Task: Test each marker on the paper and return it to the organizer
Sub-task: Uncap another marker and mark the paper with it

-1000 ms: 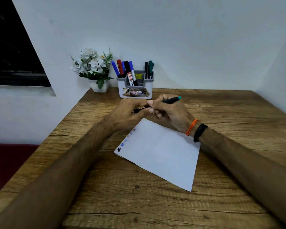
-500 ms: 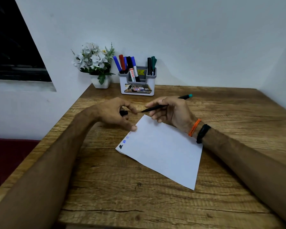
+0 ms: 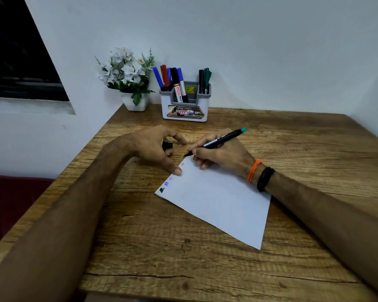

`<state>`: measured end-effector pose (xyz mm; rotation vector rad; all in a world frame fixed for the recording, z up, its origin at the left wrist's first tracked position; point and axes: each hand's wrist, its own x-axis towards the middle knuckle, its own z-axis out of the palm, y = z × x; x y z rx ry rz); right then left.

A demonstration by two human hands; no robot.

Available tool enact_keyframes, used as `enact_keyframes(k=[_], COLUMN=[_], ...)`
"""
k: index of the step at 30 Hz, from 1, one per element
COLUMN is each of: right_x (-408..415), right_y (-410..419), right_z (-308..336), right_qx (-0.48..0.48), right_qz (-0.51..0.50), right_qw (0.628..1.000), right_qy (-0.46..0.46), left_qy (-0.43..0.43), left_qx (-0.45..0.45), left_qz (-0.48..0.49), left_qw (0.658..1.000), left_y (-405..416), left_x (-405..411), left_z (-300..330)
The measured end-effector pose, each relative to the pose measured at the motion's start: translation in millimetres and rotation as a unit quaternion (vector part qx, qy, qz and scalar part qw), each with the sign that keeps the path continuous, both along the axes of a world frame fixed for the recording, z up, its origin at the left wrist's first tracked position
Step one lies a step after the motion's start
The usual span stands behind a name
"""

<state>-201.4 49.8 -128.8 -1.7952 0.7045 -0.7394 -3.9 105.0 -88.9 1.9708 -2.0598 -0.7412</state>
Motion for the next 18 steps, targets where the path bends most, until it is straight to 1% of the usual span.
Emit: enact_keyframes(k=[9, 18], right_x=[1.5, 2.1], right_y=[-0.7, 3.4], right_z=[-5.6, -2.7], right_qx=[-0.013, -0.014], right_qz=[-0.024, -0.032], right_qw=[0.999, 0.999], right_qy=[0.024, 0.032], left_qy=[0.018, 0.007], left_qx=[0.019, 0.019], left_qz=[-0.006, -0.002], left_qw=[1.000, 1.000], left_y=[-2.2, -0.1], left_x=[1.6, 0.1], left_z=[-0.7, 0.3])
